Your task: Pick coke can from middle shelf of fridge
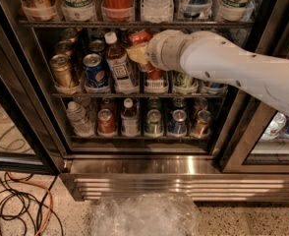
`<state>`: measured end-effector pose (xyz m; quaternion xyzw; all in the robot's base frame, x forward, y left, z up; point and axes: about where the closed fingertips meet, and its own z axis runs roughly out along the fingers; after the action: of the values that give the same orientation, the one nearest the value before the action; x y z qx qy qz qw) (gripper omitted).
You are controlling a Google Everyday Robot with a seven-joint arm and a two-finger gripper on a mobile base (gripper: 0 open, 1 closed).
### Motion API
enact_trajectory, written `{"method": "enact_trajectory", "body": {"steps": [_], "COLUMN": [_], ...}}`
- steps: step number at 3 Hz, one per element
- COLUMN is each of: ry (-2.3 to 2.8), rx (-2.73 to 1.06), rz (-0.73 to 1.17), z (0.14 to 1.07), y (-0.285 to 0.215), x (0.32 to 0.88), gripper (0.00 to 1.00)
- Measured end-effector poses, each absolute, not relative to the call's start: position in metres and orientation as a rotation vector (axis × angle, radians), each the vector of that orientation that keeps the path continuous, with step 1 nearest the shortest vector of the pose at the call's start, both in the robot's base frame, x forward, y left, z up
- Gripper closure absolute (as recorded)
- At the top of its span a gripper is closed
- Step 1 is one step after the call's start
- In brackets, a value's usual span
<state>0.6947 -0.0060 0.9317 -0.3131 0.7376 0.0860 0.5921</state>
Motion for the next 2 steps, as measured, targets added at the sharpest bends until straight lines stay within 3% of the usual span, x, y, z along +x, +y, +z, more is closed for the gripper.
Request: {"method": "enact_trajectory", "body": {"steps": [2], "ry": [1.702], "rx": [-0.732], "rz": [0.204], "z": [0.9328], "y": [-0.0048], "x": [0.6901], "gripper": [1.00]}}
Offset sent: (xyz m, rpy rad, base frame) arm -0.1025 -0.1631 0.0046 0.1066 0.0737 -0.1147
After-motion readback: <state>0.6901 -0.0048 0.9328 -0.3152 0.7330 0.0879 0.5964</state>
